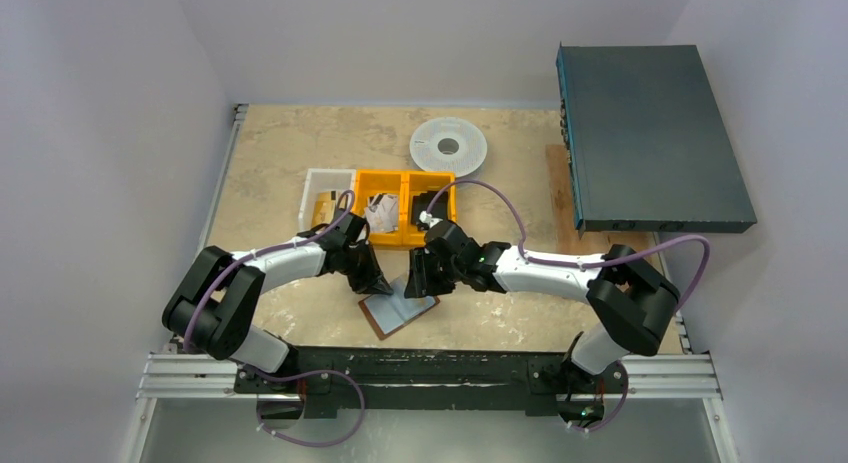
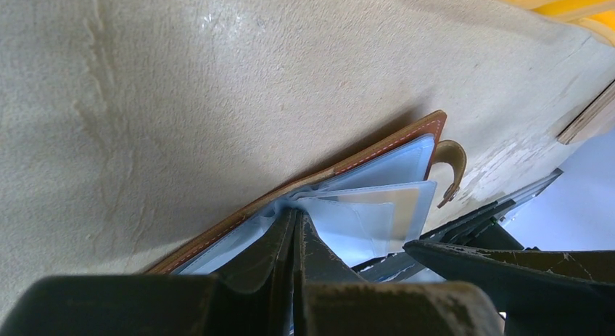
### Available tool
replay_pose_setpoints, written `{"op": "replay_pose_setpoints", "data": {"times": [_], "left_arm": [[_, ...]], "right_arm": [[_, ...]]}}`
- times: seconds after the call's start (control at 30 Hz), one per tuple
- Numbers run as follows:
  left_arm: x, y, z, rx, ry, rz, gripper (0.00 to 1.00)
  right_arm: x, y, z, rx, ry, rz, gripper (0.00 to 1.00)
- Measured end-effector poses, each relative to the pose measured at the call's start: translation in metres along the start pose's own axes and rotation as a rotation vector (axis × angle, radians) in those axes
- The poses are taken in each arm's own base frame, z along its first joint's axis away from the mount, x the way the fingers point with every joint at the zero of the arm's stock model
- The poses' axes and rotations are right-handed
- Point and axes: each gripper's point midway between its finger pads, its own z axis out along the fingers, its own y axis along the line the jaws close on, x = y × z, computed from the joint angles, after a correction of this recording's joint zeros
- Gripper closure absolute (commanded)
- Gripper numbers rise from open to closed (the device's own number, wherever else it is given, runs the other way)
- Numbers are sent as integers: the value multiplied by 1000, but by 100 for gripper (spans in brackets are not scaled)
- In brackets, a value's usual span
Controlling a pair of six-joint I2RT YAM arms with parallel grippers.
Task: Take the credit cards out of the card holder
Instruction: Remove the credit card from the card holder.
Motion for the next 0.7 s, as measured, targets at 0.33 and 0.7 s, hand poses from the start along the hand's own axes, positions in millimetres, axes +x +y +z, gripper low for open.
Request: {"op": "replay_pose_setpoints", "data": {"times": [0.33,0.7], "left_arm": [[0,1,-1,-2,-1,13,100],[1,5,-6,-24,-9,36,100]], "right_arm": [[6,-8,13,19,25,4,57],[15,-10,21,2,55,8,57]]}}
